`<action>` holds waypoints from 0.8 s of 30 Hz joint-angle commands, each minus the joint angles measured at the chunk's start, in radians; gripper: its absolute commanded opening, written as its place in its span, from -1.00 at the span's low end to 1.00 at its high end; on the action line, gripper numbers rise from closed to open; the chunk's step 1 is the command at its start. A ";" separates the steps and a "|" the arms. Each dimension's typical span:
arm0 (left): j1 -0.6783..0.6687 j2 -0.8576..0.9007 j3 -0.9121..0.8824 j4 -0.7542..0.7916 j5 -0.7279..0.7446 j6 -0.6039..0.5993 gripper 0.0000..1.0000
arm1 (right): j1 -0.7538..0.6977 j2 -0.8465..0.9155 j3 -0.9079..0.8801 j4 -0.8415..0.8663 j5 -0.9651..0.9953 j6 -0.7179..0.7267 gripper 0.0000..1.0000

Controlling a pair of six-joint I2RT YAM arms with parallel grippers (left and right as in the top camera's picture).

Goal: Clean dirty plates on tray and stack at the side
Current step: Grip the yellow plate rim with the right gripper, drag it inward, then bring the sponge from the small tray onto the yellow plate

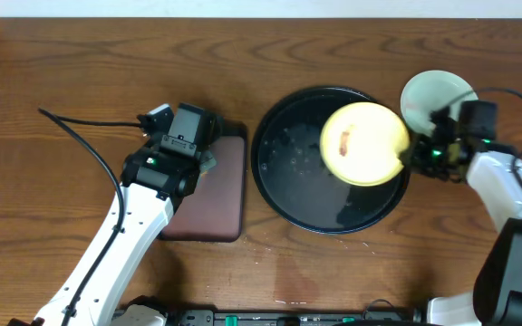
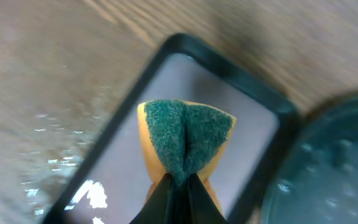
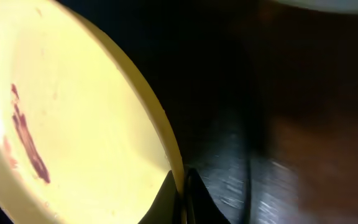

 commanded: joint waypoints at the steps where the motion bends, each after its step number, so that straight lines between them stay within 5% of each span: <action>1: -0.001 0.002 -0.002 0.052 0.172 0.092 -0.85 | 0.093 0.010 -0.005 0.035 0.018 0.004 -0.98; 11: -0.105 0.044 -0.002 0.169 0.269 0.130 -0.85 | 0.231 0.013 -0.005 0.090 0.176 0.030 -0.98; 24: -0.245 0.211 -0.002 0.404 0.272 0.130 -0.85 | 0.231 0.235 -0.003 0.185 -0.099 0.031 -0.98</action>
